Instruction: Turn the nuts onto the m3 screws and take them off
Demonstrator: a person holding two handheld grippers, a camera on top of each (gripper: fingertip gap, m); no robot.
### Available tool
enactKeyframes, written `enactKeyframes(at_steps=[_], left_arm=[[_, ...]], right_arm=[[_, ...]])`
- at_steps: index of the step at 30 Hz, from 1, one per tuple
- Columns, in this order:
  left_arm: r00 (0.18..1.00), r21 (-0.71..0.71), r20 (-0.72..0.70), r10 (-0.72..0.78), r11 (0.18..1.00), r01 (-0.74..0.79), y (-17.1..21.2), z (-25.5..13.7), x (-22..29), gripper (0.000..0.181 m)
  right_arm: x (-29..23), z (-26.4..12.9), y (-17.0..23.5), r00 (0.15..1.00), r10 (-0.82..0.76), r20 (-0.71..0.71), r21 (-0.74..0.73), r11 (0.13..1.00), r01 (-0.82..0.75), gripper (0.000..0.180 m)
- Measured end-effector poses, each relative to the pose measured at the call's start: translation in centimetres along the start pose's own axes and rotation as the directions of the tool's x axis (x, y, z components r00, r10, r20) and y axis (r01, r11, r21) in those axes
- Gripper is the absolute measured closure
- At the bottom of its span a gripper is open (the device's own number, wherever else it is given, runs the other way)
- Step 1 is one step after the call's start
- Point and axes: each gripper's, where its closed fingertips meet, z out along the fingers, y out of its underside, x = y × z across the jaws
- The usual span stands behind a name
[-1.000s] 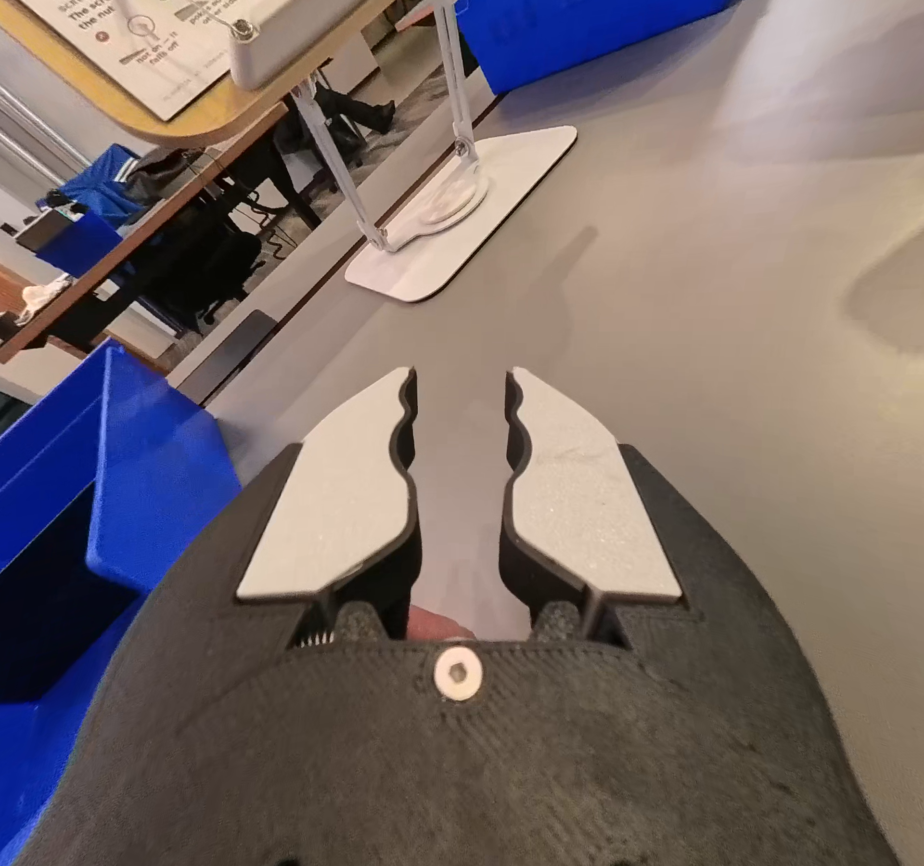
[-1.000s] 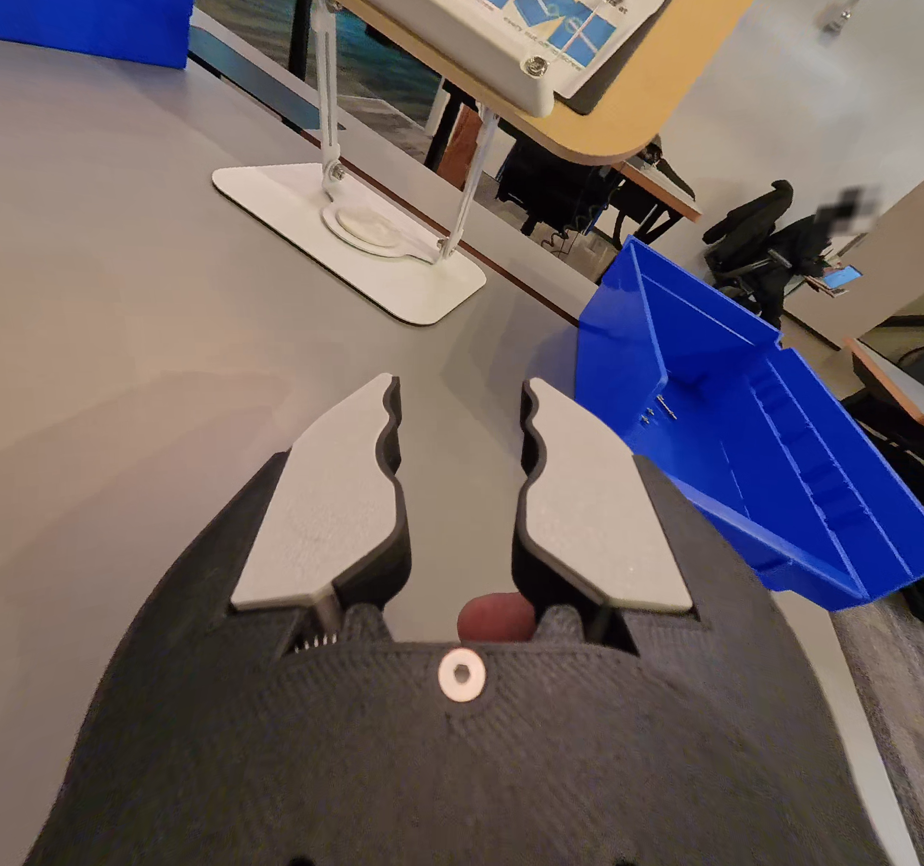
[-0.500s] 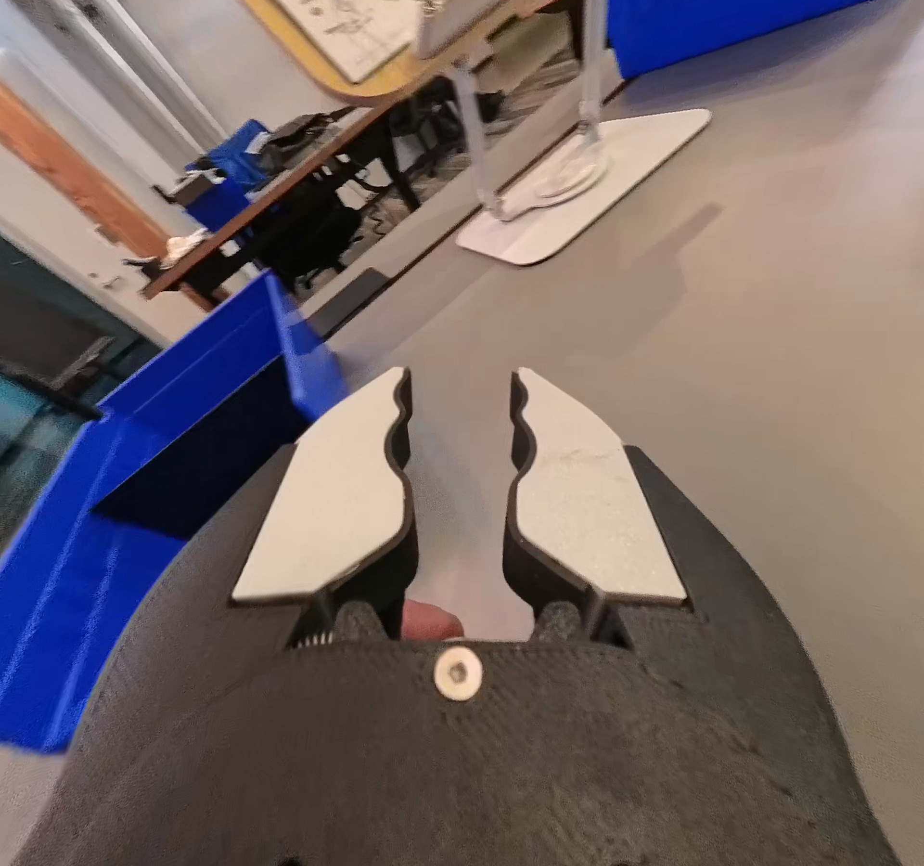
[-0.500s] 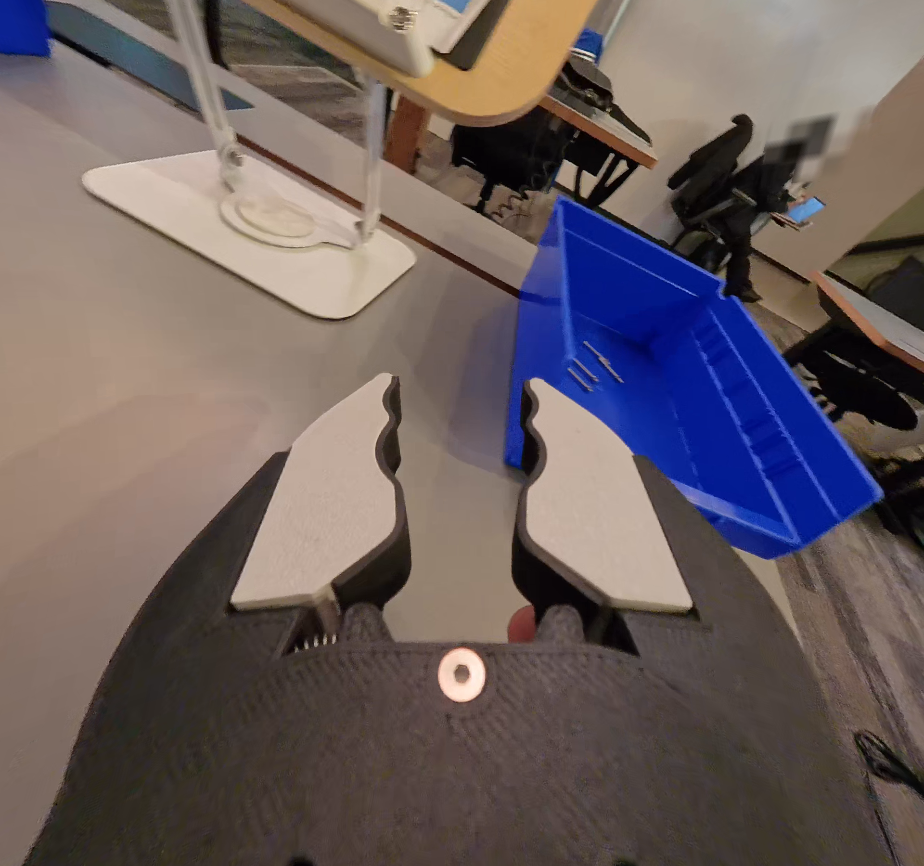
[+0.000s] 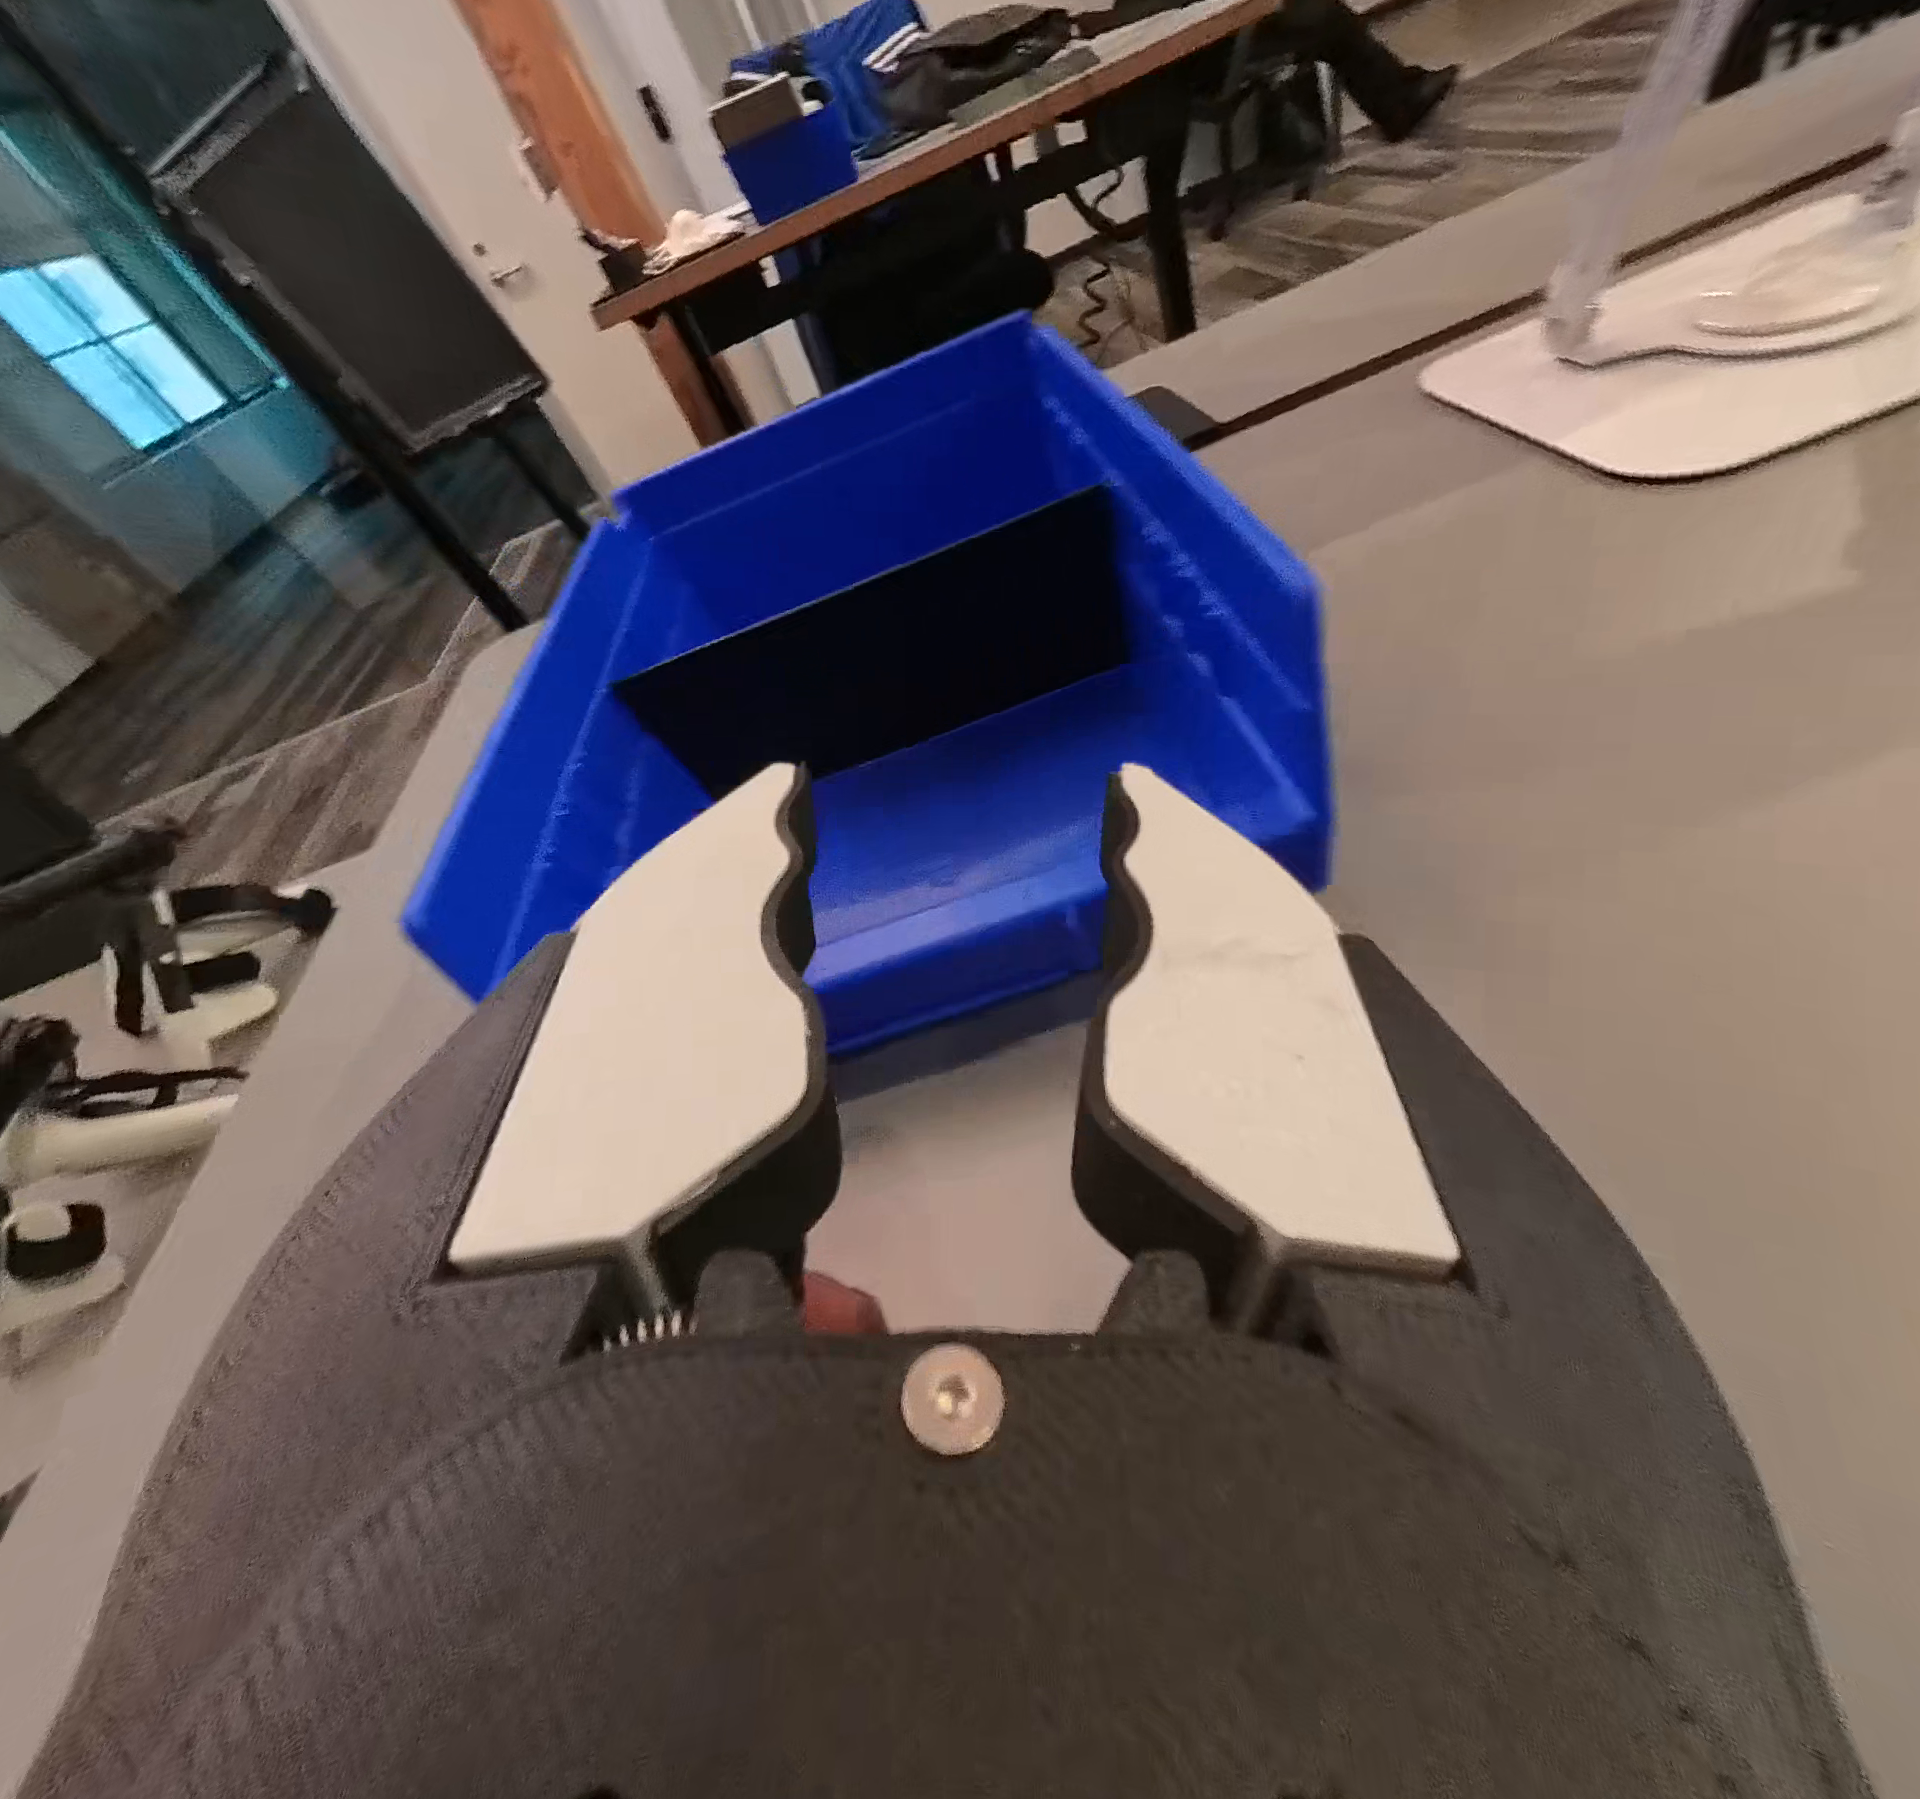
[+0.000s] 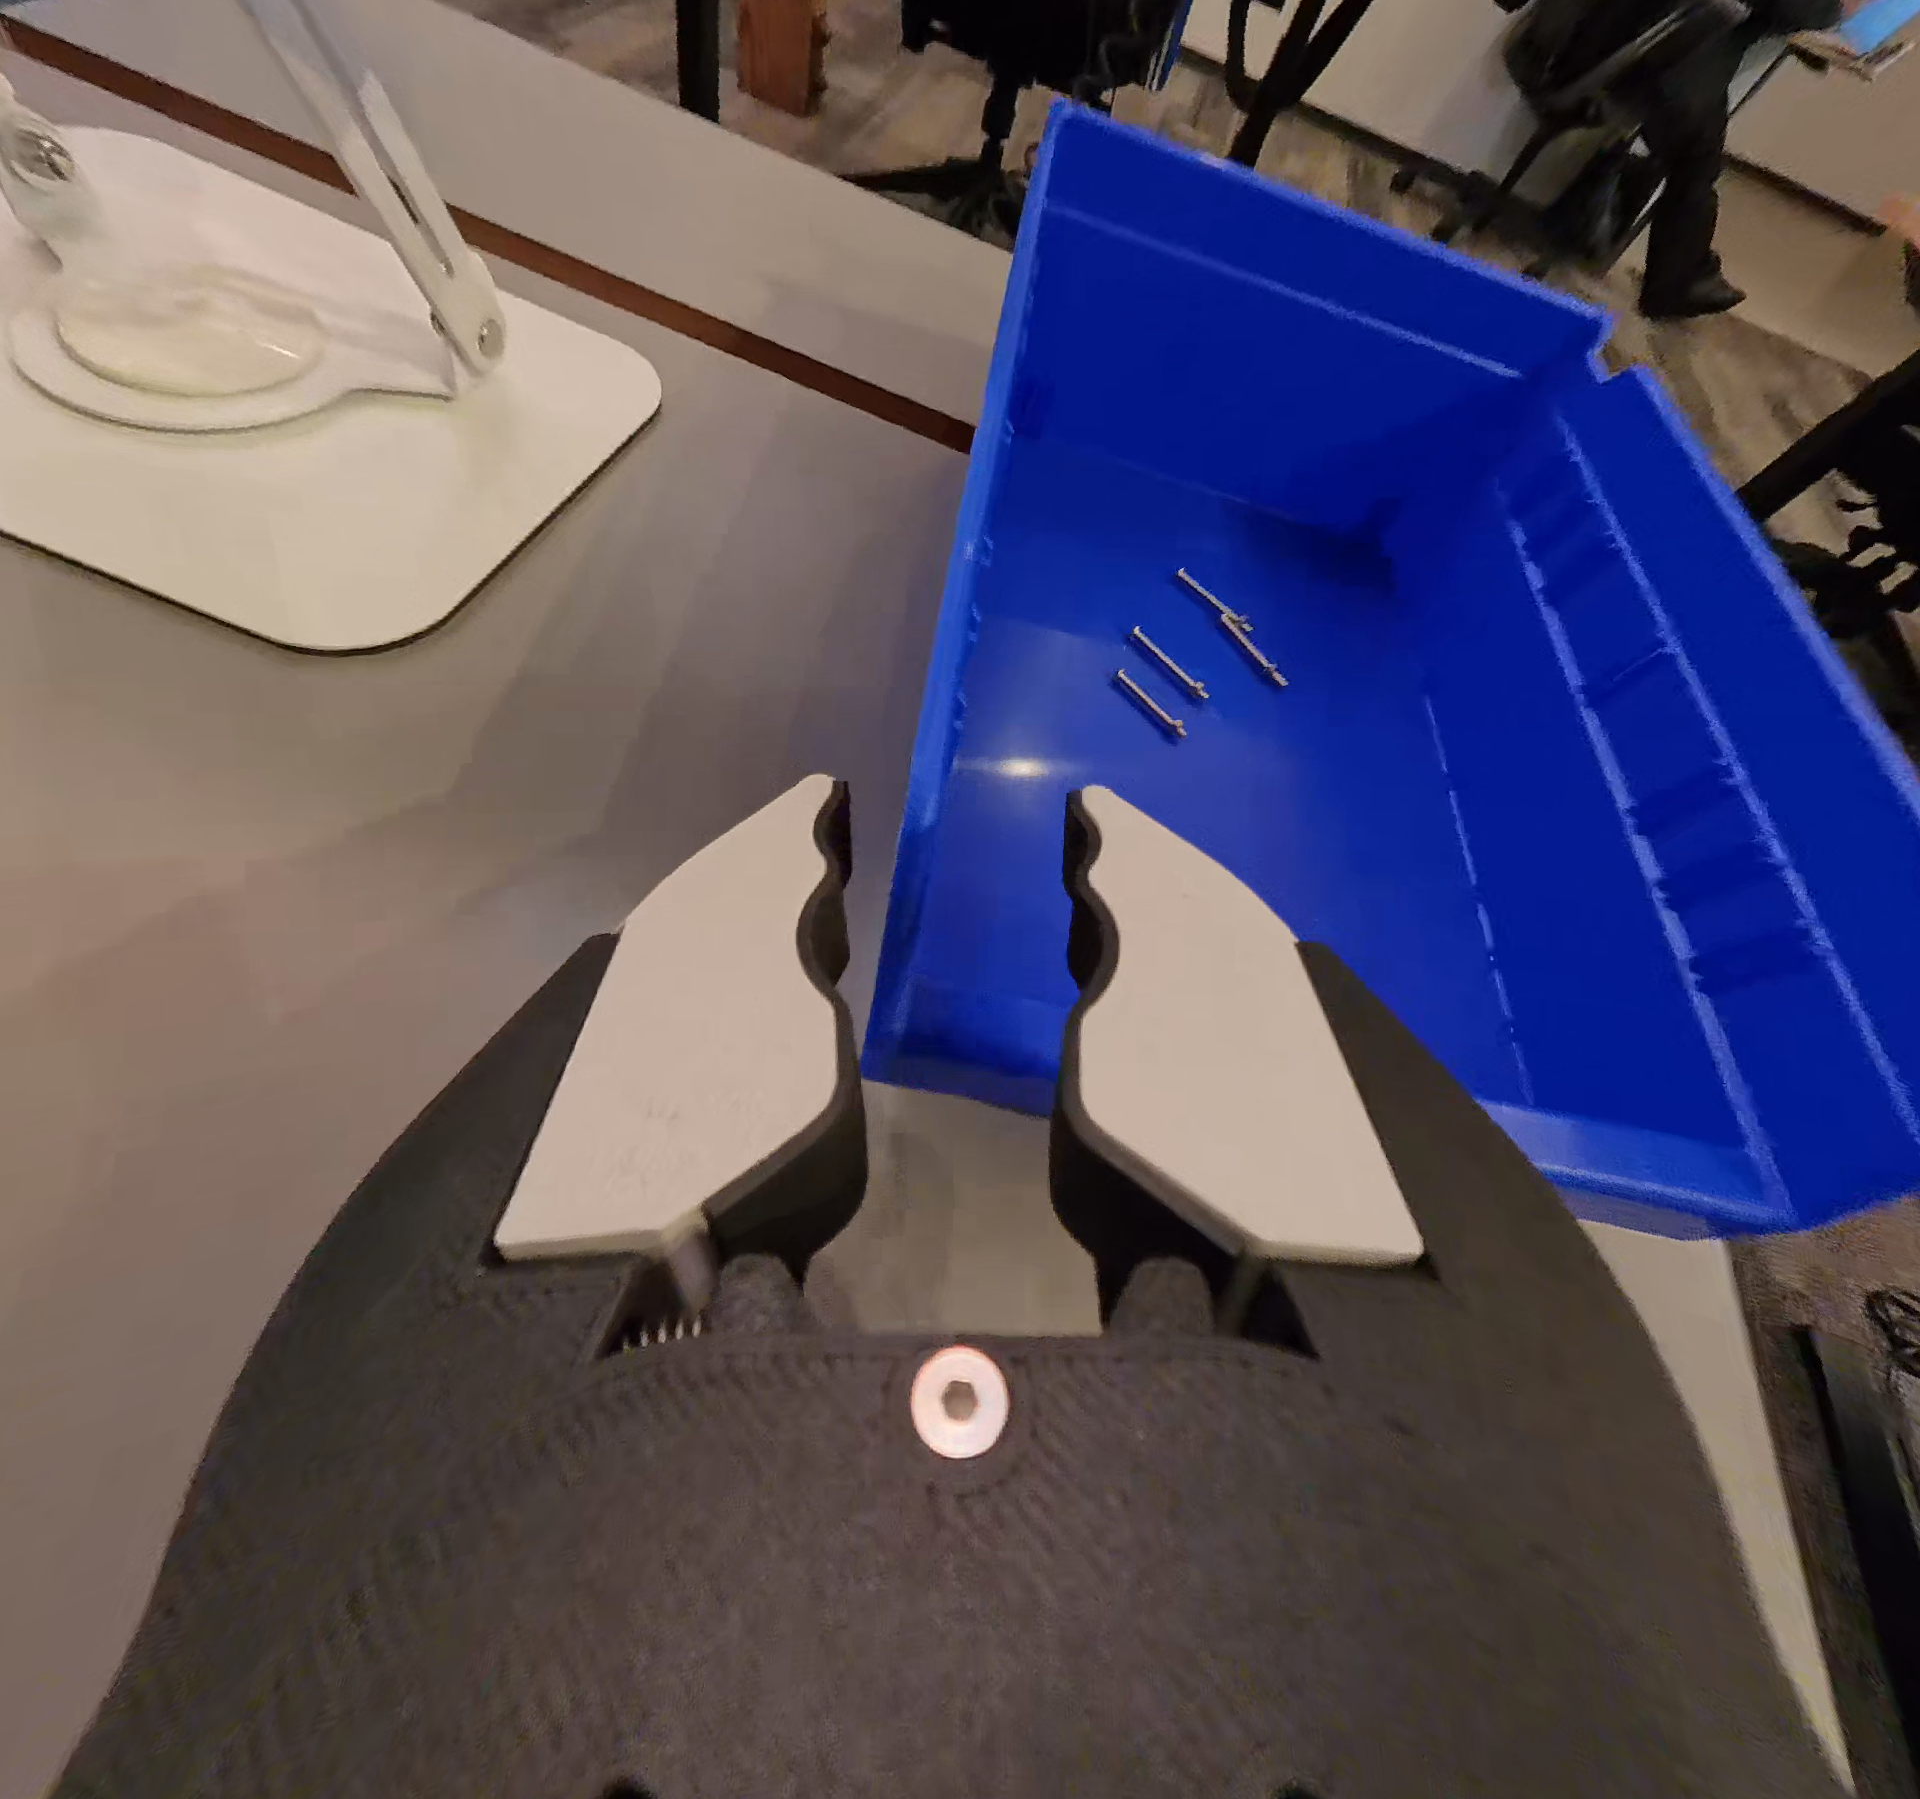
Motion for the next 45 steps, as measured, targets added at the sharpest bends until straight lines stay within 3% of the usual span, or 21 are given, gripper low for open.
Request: enactKeyframes(at_steps=[3,8,10,12,14,17,22,26,32,45], left_arm=[[0.996,-0.016,0.076,-0.047,0.999,0.049,-0.2,0.3,-3.8,0.127],[0.965,-0.054,0.260,-0.042,0.997,0.058,0.0,0.2,-11.1,0.121],[0.953,-0.087,0.298,-0.062,0.992,0.091,1.0,0.5,-13.4,0.105],[0.953,-0.146,0.278,-0.118,0.976,0.163,3.3,1.9,-14.6,0.084],[0.962,-0.196,0.214,-0.172,0.957,0.214,5.4,3.5,-14.2,0.083],[0.971,-0.246,0.151,-0.185,0.944,0.218,7.6,5.5,-13.7,0.097],[0.930,-0.194,-0.005,-0.367,0.913,0.359,8.0,7.2,-13.0,0.114],[0.916,-0.127,-0.085,-0.391,0.917,0.379,6.6,7.3,-13.2,0.121],[0.919,-0.136,-0.120,-0.376,0.923,0.360,6.1,8.3,-12.9,0.176],[0.937,-0.115,-0.097,-0.334,0.939,0.323,5.9,8.2,-12.8,0.179]], right_arm=[[-0.9,0.9,0.8,0.997,0.012,0.082,-0.042,0.999,-0.009,0.169],[-0.9,1.4,0.6,0.996,-0.005,0.086,-0.031,0.999,0.008,0.169],[-0.7,1.4,0.7,0.998,-0.019,0.059,-0.021,1.000,0.020,0.171],[-0.6,1.4,0.7,0.998,-0.002,0.064,-0.015,1.000,0.003,0.171],[-0.5,1.4,0.7,0.998,0.013,0.065,-0.003,1.000,-0.013,0.171],[-0.5,1.4,0.6,0.999,0.006,0.053,0.009,1.000,-0.006,0.172],[-0.5,1.7,0.5,0.999,0.003,0.044,0.018,1.000,-0.004,0.171],[-0.6,1.7,0.3,0.998,0.025,0.056,0.020,0.999,-0.026,0.171],[0.0,1.7,0.4,0.999,0.022,0.039,0.020,1.000,-0.023,0.173],[-0.2,-0.6,1.0,0.996,0.036,0.078,0.015,0.999,-0.037,0.176]])
